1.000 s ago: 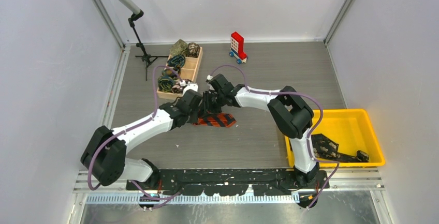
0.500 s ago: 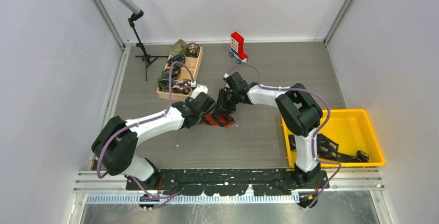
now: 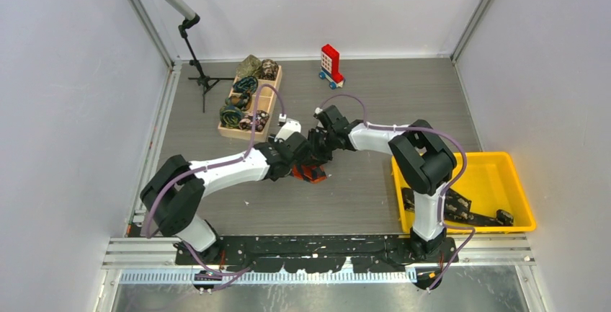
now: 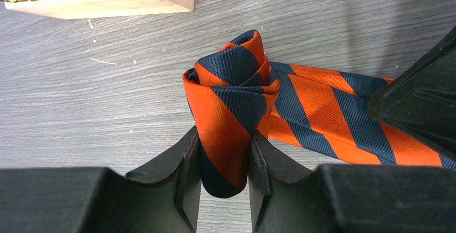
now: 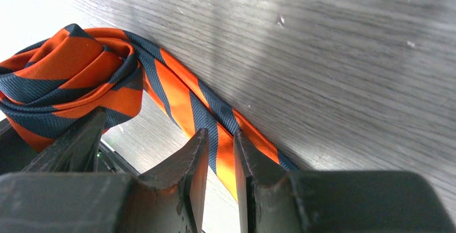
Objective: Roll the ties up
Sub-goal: Roll the tie at the center of the board.
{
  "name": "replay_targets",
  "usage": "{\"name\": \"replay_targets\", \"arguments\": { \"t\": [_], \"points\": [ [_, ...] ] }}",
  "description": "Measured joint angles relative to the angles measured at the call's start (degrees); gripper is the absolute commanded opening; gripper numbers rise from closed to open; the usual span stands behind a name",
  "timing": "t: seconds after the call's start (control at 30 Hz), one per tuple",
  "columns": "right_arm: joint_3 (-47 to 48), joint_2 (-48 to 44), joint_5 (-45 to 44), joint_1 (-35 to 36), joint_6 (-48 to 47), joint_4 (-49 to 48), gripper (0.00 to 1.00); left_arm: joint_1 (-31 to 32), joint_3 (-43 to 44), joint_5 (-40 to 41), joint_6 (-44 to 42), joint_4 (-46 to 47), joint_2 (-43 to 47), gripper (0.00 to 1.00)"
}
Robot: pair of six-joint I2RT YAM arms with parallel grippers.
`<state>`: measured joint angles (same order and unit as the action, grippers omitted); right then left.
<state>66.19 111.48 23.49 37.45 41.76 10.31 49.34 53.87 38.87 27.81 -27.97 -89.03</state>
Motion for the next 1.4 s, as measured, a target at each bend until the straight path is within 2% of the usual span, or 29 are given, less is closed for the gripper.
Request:
{"name": "replay_targets", "arguments": {
  "t": [0.37, 0.9, 1.1, 1.4],
  "points": [
    [-1.01, -3.13, -0.63, -1.09, -0.92, 2.84, 0.29, 5.29, 1.31, 8.07, -1.33, -0.04, -5.35, 0.17],
    [-1.31, -11.54, -1.73, -9.22, -3.28, 8.22, 0.3, 10.49, 3.69, 13.53, -4.44, 0.57, -12.94, 0.19],
    [-1.49, -12.68, -1.81, -10.43, -4.02, 9.27, 0.3, 11.45, 5.33, 13.66, -5.77, 0.5, -14.99, 0.24],
    [-1.49, -12.79, -1.79, -10.43, -4.15, 10.56, 0.3, 11.5, 6.99, 11.28, -6.01, -0.37, -15.04, 0.49]
  ]
}}
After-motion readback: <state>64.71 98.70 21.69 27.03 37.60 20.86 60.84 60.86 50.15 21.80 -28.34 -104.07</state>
